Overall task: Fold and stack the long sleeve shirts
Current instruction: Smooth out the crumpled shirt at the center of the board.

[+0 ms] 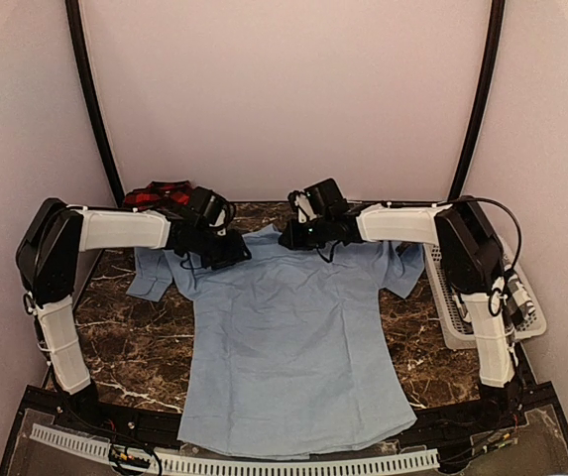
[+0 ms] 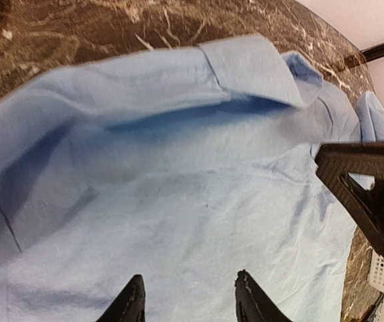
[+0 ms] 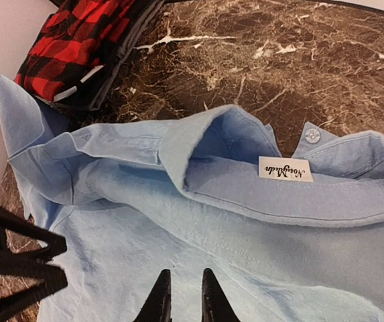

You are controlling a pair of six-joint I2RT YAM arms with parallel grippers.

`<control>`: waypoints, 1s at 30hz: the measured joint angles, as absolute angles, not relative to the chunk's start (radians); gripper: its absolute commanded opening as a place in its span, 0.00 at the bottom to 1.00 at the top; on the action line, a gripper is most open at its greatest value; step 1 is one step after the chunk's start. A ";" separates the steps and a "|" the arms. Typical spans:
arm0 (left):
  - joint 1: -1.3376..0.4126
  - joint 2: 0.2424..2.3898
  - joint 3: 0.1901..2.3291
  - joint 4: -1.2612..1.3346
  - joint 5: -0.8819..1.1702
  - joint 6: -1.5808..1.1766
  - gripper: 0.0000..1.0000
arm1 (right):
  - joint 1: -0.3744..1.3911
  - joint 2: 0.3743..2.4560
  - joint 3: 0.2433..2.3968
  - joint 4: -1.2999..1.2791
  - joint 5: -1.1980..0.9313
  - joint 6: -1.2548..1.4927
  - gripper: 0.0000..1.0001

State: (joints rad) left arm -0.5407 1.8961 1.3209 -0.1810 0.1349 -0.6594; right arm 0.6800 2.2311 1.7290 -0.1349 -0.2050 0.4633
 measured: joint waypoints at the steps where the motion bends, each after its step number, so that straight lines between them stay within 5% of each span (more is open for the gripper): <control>1: -0.550 1.896 1.309 -0.181 0.138 -0.663 0.43 | 0.681 2.248 1.740 -0.136 -0.207 0.465 0.14; 14: -0.573 1.765 1.209 -0.195 0.149 -0.667 0.42 | 0.633 2.672 2.303 -0.218 -0.214 0.557 0.24; 24: -0.573 1.686 1.161 -0.208 0.147 -0.665 0.42 | 0.506 2.751 2.344 -0.104 -0.338 0.680 0.58; 30: -0.573 1.684 1.148 -0.215 0.140 -0.661 0.43 | 0.483 2.731 2.325 -0.120 -0.367 0.657 0.62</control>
